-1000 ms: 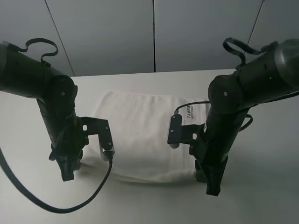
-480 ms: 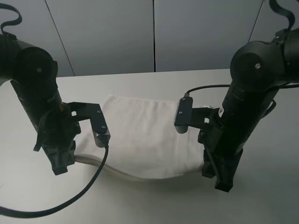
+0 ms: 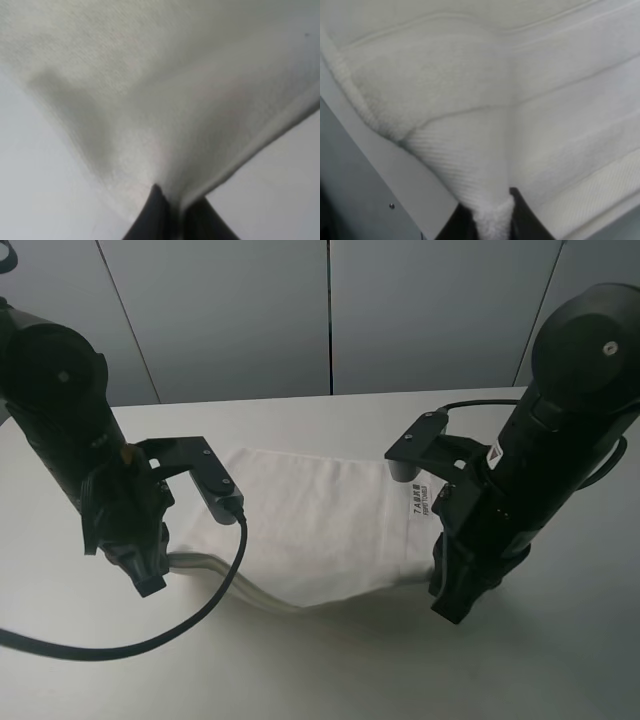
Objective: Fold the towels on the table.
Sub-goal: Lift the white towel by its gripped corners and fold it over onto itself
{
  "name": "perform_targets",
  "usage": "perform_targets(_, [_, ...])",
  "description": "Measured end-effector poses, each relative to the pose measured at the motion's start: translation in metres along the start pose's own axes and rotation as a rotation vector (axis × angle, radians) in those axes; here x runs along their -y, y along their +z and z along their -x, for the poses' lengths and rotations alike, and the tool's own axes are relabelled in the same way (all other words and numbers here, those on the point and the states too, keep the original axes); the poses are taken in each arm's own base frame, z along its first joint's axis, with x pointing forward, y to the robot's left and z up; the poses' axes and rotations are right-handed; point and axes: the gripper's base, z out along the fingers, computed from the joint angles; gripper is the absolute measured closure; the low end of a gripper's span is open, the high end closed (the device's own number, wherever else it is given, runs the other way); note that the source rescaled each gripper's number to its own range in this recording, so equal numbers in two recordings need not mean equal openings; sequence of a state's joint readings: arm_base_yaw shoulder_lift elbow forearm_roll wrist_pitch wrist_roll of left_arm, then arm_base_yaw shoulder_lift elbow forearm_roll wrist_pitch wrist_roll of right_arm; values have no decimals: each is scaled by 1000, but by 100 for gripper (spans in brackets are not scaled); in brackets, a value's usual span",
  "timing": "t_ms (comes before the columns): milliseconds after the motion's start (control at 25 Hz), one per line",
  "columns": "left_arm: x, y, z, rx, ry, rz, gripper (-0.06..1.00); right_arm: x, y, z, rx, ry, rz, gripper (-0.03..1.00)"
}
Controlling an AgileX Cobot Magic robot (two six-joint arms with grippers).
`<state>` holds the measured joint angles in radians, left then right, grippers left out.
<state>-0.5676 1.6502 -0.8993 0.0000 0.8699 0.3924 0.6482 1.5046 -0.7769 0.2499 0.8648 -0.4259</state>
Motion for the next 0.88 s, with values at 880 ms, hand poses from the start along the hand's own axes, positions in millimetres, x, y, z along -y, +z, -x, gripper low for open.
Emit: perform_targets(880, [-7, -21, 16, 287, -360, 61, 94, 28, -12, 14, 147, 337, -289, 96])
